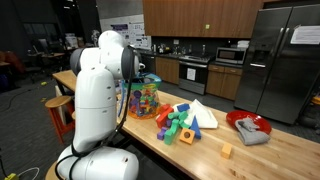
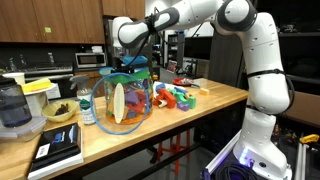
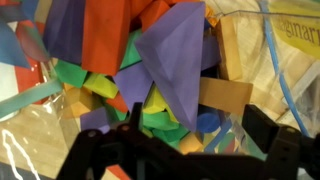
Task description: Transfer a block from the bag to the table
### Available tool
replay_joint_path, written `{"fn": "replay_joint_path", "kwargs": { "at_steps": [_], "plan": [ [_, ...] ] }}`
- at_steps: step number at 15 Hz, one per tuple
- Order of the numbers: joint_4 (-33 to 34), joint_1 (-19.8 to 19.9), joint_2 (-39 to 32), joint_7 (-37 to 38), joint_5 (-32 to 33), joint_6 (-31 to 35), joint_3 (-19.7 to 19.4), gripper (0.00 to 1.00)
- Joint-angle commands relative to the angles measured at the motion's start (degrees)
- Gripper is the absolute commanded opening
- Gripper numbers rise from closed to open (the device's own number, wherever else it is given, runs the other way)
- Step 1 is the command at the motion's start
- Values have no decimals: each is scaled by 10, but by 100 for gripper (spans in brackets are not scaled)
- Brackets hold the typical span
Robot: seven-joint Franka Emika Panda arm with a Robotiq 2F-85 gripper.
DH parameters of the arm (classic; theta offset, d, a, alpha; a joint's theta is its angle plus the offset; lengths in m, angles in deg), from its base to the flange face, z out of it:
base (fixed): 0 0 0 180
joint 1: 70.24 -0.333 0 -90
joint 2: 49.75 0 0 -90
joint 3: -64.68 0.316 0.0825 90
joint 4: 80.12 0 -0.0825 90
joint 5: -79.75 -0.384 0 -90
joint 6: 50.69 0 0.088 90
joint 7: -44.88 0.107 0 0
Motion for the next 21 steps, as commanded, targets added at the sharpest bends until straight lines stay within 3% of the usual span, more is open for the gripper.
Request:
{"fn": "replay_joint_path", "kwargs": {
  "at_steps": [1, 13, 20, 21],
  "plan": [
    [-55, -3, 31, 19, -29, 19, -9, 100],
    [-169, -3, 80, 41, -45, 56, -7, 100],
    [-199, -2, 99, 44, -34, 67, -6, 100],
    [-201, -2, 101, 44, -33, 68, -6, 91]
  ]
}}
